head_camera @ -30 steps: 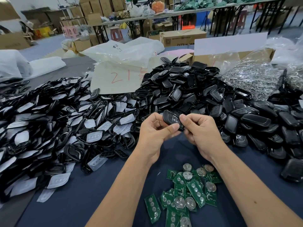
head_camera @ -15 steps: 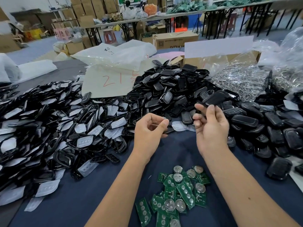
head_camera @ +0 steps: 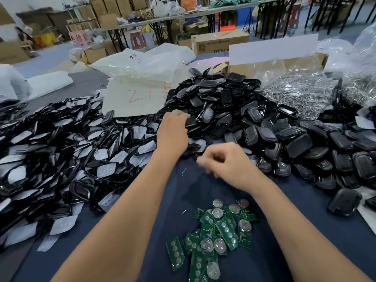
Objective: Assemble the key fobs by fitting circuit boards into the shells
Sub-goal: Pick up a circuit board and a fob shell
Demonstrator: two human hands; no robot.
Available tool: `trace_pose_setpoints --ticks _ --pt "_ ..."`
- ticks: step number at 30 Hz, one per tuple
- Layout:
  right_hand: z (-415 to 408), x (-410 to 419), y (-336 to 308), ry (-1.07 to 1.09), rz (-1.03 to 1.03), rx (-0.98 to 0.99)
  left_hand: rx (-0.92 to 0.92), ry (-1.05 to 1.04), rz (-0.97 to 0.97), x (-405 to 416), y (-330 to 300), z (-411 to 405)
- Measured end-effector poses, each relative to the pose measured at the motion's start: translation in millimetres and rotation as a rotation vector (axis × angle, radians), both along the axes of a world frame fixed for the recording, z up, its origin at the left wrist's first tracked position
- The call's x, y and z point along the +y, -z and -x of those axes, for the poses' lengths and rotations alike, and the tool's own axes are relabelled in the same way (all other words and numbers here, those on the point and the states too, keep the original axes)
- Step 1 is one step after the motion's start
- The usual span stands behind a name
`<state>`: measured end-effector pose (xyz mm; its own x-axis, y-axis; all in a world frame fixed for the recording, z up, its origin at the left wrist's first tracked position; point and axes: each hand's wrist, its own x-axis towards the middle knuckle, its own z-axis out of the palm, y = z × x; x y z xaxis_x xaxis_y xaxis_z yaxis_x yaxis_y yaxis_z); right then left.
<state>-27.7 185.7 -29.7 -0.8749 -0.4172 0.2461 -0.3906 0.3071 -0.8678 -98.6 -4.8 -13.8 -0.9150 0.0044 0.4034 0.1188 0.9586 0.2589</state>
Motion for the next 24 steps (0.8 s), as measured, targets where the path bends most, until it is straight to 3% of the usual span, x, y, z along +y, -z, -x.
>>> trace_pose_setpoints --ticks 4,6,12,16,19,24 --pt "-14 -10 -9 -0.295 -0.173 0.033 -0.037 -0.029 0.112 -8 -2 5" --pt "-21 -18 -11 -0.375 -0.292 0.055 -0.018 -0.048 0.08 -7 -5 3" --pt "-26 -13 -19 -0.461 -0.589 -0.018 0.092 -0.158 -0.347 -5 -20 -27" --pt "-28 -14 -24 -0.462 -0.636 -0.04 -0.021 -0.093 -0.754 5 -6 -61" --pt "-21 -7 -27 -0.461 -0.472 -0.14 -0.108 -0.042 -0.921 11 10 -81" --pt "-15 -6 -15 -0.289 0.267 -0.412 -0.138 -0.073 -0.956 8 21 -93"
